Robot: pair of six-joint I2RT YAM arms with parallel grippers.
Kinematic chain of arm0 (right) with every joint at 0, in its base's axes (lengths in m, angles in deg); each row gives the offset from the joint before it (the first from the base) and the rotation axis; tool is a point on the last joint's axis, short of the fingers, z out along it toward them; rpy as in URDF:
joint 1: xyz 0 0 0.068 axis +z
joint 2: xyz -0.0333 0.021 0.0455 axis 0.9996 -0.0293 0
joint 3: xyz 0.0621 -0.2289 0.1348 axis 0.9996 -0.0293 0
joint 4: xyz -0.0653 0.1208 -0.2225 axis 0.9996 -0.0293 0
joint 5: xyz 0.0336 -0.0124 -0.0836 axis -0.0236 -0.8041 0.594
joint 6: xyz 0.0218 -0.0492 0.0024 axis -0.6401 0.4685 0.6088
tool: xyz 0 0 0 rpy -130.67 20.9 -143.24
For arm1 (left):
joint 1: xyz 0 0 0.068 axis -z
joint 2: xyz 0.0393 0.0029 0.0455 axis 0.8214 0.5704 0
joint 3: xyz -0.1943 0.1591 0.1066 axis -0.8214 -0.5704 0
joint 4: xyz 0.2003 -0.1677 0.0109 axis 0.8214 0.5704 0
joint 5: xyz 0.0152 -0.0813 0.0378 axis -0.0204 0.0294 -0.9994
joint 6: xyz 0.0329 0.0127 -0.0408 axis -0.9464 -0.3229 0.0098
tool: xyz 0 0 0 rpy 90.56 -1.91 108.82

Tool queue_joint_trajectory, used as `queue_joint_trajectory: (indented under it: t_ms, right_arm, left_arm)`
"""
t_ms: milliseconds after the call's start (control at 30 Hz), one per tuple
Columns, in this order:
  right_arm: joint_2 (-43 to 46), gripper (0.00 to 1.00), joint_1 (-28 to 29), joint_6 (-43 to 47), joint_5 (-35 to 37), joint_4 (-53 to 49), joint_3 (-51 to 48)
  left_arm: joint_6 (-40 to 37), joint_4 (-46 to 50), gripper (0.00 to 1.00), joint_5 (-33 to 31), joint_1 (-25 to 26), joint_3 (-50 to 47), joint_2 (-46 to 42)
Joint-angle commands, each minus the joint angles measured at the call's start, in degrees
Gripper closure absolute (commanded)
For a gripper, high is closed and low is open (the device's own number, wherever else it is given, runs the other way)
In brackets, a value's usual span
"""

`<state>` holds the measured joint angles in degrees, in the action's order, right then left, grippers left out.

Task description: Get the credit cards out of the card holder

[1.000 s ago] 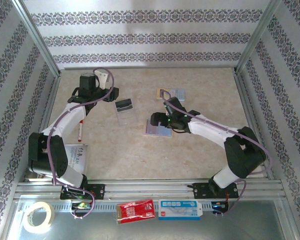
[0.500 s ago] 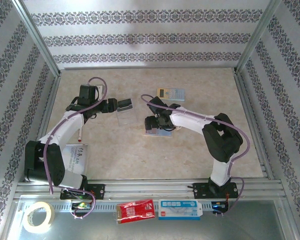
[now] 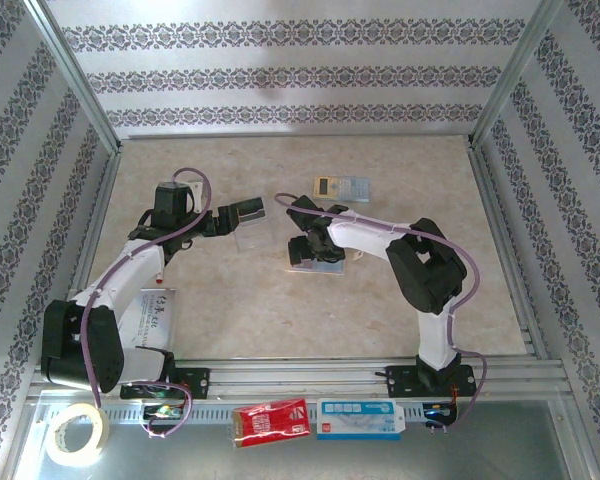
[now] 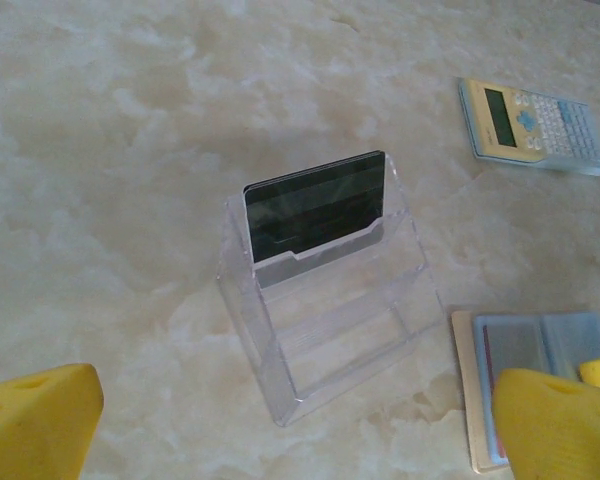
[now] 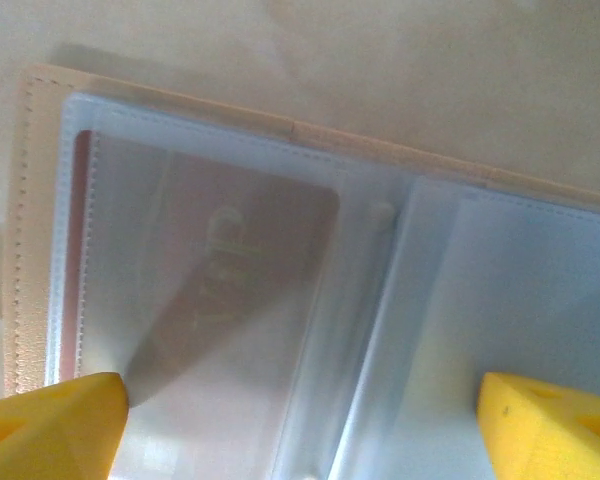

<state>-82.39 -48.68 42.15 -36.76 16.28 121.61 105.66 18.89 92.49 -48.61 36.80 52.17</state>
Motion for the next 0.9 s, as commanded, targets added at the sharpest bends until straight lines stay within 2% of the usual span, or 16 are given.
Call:
queue_joint_trajectory:
  t_ms: [0,167,267,333,567,867]
  right_arm:
    - [-2.27,0.1,0.46,-0.61,0.96,-3.22,1.47]
    - [-3.57,0.13,-0.34,-0.17,0.67,-2.41,-0.97]
    - [-3.78,0.19,-1.68,0.21,-0.92,-1.03,-3.39]
    - [-3.55,0.23,-2.5,0.41,-2.14,0.13,-5.13]
    - [-2.31,0.34,-4.64,0.65,-7.38,5.55,-9.69]
    - [-0.14,0.41,-5.97,0.38,-9.85,9.14,-12.66]
  left_arm:
    - [2.01,-2.47,0.0,3.08,-0.72,0.49,0.48]
    - [2.85,-1.66,0.01,8.84,-0.64,1.35,1.64]
    - [2.86,0.94,0.06,13.96,-0.4,3.07,3.37]
    - [3.2,3.52,0.1,14.94,0.34,4.39,4.49]
    - [5.66,14.44,0.16,13.36,3.96,10.72,7.06]
    - [8.45,15.05,0.22,11.05,9.47,12.27,10.54]
